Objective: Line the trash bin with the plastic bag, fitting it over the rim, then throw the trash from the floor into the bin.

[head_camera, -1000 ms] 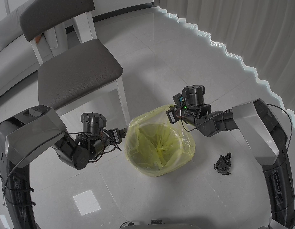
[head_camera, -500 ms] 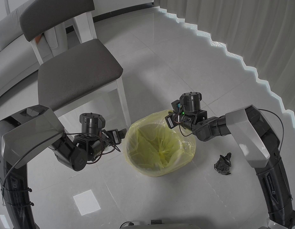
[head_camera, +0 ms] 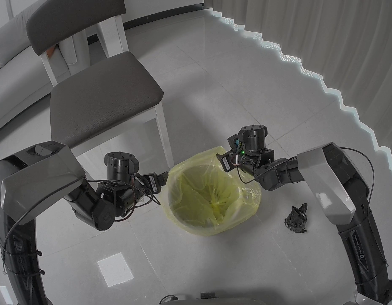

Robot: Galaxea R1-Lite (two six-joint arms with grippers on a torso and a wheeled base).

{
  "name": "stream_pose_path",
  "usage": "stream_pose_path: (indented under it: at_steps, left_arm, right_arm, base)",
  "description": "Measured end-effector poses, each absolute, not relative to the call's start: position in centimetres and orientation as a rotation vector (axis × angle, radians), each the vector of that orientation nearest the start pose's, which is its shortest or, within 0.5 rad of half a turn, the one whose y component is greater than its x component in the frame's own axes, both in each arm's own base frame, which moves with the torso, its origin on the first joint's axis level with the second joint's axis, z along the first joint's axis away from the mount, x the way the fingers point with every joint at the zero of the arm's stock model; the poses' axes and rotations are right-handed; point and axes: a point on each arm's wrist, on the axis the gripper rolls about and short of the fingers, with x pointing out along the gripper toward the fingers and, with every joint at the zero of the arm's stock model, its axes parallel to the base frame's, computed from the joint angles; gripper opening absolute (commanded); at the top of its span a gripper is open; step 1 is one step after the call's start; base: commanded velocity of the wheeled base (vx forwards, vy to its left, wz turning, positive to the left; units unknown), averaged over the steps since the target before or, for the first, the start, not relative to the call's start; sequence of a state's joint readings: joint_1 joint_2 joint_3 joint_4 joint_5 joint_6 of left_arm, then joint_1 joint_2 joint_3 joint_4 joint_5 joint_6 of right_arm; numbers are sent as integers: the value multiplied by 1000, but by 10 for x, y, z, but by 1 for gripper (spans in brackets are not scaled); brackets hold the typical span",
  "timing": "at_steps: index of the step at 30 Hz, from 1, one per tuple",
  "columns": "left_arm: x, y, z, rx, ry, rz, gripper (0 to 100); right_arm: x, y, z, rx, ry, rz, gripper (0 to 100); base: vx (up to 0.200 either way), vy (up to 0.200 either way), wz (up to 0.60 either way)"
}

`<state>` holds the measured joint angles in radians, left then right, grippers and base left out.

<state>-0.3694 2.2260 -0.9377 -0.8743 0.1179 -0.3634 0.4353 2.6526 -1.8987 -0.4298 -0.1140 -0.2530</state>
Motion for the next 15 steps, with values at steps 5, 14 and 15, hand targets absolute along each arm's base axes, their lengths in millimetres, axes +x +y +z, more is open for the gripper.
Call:
stream_pose_path:
  at_steps: [5, 14, 15]
  left_arm:
    - [372, -144, 51, -255, 439, -179, 100]
    - [385, -151, 49, -255, 422, -198, 100]
    - [386, -151, 48, -254, 423, -199, 100]
  right_arm:
    - [492, 226, 50, -330, 244, 345, 100]
    - [489, 218, 69, -311, 226, 307, 100]
    - [488, 218, 70, -309, 230, 300, 100]
  base:
    - [0, 0, 0]
    - [0, 0, 0]
    - [0, 0, 0]
